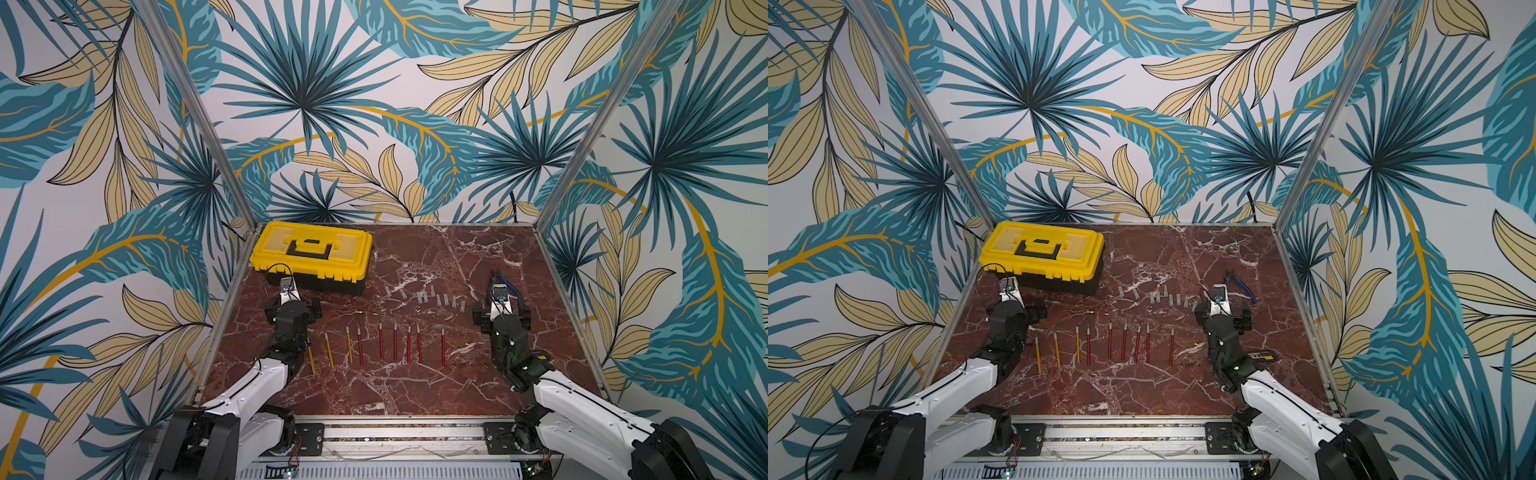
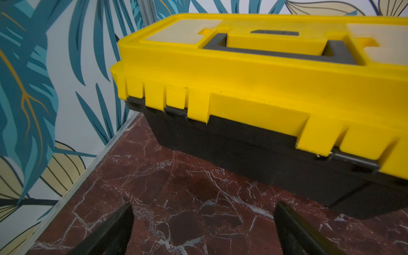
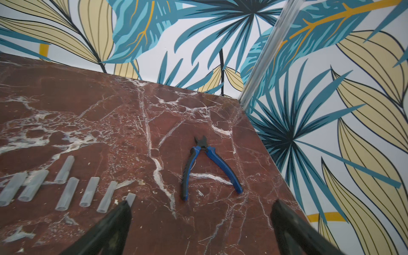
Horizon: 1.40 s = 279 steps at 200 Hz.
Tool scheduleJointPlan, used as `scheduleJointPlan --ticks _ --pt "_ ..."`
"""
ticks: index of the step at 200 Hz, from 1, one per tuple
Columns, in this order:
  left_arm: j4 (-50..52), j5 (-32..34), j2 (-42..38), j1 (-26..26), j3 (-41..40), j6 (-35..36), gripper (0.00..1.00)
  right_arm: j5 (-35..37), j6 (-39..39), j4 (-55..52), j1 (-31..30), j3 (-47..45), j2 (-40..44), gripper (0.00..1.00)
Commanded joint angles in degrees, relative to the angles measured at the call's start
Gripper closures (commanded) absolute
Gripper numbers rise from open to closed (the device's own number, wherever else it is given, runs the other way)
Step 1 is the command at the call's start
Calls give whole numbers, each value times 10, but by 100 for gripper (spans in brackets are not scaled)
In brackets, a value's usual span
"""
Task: Remove protective caps from carving knives
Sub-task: Reset both arms
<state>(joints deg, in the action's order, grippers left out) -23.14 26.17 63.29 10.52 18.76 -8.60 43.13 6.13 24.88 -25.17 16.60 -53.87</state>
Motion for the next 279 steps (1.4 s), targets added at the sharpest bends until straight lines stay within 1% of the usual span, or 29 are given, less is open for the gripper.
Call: scheduleJointPlan --ticks 1,12,34,42,65,81,119,132,139,144,147,154,160,166,178,188,199,212,223,228,245,269,279 --pt "-61 7 19 -8 -5 13 0 -44 -39 23 50 -13 -13 1" --pt "-67 3 31 -11 -1 16 0 -65 -49 33 71 -15 -28 1" --pt "-87 -5 53 -19 7 19 0 -67 -45 81 93 -18 -74 1" --pt "-94 -13 61 -23 10 20 0 -66 -45 77 98 -9 -88 1" --pt "-110 -31 90 -38 25 16 0 -78 -41 121 122 2 -131 1" --pt "-110 -39 107 -47 37 15 0 -99 -48 147 146 12 -159 1" --pt "-116 -58 124 -67 47 16 0 -171 -79 160 211 46 -210 1" --pt "-121 -61 128 -75 48 16 0 -187 -100 197 229 40 -232 1" --pt "-126 -62 130 -79 48 20 0 -199 -119 241 246 29 -265 1" --pt "-132 -63 134 -81 47 22 0 -236 -114 300 260 19 -287 1" --pt "-137 -64 135 -83 47 24 0 -258 -115 304 267 16 -291 1" --pt "-154 -67 140 -86 43 32 0 -270 -115 302 269 16 -305 1" --pt "-183 -69 153 -88 34 40 0 -283 -106 338 269 10 -319 1" --pt "-217 -67 169 -92 24 32 0 -290 -102 365 269 2 -326 1" --pt "-282 -85 205 -98 13 36 0 -287 -108 348 270 0 -312 1" --pt "-276 -102 219 -98 16 37 0 -293 -106 366 271 -5 -318 1" --pt "-316 -104 248 -98 16 44 0 -303 -101 368 271 -5 -319 1" --pt "-314 -108 255 -98 23 49 0 -319 -96 339 271 12 -321 1" --pt "-310 -107 254 -98 24 48 0 -342 -92 281 272 44 -321 1" --pt "-310 -107 254 -98 25 48 0 -341 -90 260 272 52 -320 1" --pt "-309 -108 254 -98 25 48 0 -345 -89 282 273 43 -323 1" --pt "-310 -108 254 -98 25 48 0 -345 -88 283 273 41 -320 1" --pt "-309 -117 255 -97 26 58 0 -346 -87 284 273 41 -321 1"
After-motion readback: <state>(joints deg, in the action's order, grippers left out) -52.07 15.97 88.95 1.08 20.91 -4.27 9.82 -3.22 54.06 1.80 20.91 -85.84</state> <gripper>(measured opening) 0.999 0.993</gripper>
